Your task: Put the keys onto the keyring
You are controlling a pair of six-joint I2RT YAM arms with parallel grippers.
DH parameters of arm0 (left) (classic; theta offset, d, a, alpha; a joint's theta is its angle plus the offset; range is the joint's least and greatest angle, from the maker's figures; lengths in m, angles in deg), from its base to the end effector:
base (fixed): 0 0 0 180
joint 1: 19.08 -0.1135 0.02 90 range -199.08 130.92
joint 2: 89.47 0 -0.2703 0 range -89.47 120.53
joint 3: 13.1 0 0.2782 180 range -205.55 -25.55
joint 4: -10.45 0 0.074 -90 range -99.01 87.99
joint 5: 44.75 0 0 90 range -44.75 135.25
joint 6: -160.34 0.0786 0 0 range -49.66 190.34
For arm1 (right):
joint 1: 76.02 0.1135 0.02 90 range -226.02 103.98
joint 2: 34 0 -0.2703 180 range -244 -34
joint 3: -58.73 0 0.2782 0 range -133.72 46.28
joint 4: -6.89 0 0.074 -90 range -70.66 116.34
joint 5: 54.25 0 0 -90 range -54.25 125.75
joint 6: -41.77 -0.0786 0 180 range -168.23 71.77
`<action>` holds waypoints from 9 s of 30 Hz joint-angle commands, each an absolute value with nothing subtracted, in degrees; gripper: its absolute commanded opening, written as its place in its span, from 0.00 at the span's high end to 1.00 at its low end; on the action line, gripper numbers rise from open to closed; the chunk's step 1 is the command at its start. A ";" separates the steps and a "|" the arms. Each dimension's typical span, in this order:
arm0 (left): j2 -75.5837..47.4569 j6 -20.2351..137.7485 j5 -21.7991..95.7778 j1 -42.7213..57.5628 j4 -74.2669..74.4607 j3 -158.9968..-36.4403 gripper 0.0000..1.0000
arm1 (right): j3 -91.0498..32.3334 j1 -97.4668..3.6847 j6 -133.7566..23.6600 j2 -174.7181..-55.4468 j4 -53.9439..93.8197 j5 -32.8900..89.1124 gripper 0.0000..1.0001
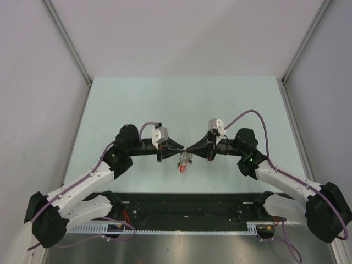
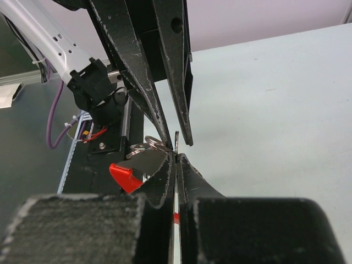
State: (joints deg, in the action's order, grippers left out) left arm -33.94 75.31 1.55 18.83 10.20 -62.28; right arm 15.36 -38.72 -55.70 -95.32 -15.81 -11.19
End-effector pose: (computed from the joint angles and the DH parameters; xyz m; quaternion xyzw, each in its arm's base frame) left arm 0.1824 -0.2109 0.2905 0.4838 0.5545 -0.4415 0.5133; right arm 0.1897 0.2167 0.2755 -0.4431 0.5248 0.5064 0.5214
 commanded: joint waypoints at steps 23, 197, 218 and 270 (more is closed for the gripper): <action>-31.55 77.19 -0.01 18.98 2.48 -68.70 0.78 | 11.38 -36.91 -51.49 -94.91 -14.14 -10.92 1.00; -25.49 85.28 -23.66 9.93 -3.15 -73.54 0.99 | 3.91 -25.74 -31.80 -85.77 14.60 12.29 1.00; -26.19 85.63 -23.48 9.84 -3.59 -73.45 0.99 | 3.12 -24.60 -31.18 -85.94 17.06 15.18 1.00; -28.65 88.97 -22.43 9.84 -2.27 -70.90 1.00 | 2.24 -24.43 -34.08 -86.12 18.29 15.89 1.00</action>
State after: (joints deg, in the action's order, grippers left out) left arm -25.90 85.87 -19.41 10.18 -2.72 -70.78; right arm 5.31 -24.71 -32.94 -87.34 18.50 14.98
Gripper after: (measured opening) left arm 0.008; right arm 0.009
